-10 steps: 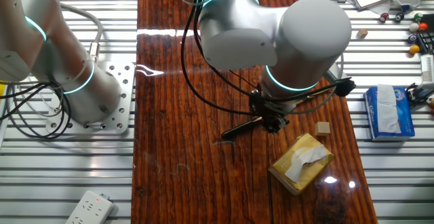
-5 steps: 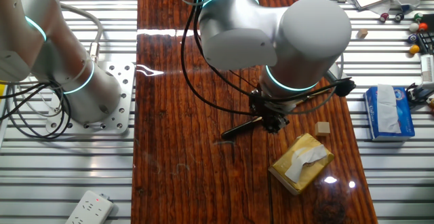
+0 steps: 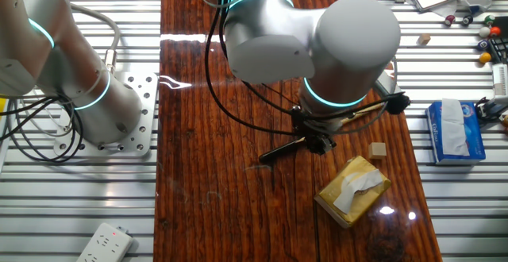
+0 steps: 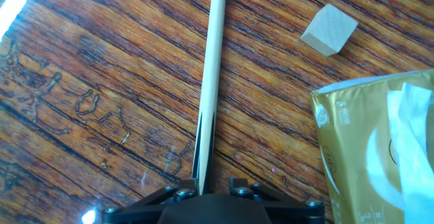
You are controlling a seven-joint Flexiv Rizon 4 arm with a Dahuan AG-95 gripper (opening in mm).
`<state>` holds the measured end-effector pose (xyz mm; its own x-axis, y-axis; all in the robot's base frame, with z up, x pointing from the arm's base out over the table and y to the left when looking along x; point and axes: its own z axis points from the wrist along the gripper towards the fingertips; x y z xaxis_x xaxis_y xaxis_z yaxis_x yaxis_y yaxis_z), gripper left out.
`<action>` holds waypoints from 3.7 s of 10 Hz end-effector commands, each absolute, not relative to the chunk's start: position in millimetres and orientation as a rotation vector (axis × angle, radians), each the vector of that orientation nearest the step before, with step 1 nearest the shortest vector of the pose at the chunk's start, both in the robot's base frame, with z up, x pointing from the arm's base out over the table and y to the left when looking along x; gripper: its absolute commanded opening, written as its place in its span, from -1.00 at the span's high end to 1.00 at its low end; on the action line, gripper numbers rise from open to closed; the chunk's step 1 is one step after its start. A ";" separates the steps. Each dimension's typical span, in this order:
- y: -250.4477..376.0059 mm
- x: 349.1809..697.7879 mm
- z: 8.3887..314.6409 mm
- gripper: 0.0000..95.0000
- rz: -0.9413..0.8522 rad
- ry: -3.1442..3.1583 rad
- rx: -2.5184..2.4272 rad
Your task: Hit the pool ball
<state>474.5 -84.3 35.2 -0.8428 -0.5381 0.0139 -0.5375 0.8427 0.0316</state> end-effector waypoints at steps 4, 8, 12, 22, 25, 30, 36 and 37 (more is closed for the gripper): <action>-83.8 475.9 34.9 0.20 -0.070 -2.988 0.900; -83.8 475.9 34.9 0.20 -0.073 -2.981 0.913; -83.8 475.9 34.9 0.20 -0.071 -2.982 0.911; -81.8 464.8 25.6 0.20 -0.063 -2.973 0.904; -84.3 462.2 15.2 0.20 -0.063 -2.975 0.913; -87.5 462.9 6.2 1.00 -0.039 -2.987 0.898; -87.2 463.1 7.5 1.00 -0.003 -2.971 0.935; -87.1 463.2 8.0 1.00 0.003 -2.960 0.969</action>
<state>462.7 -87.0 7.8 -0.8114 -0.5839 0.0279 -0.5841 0.8117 -0.0001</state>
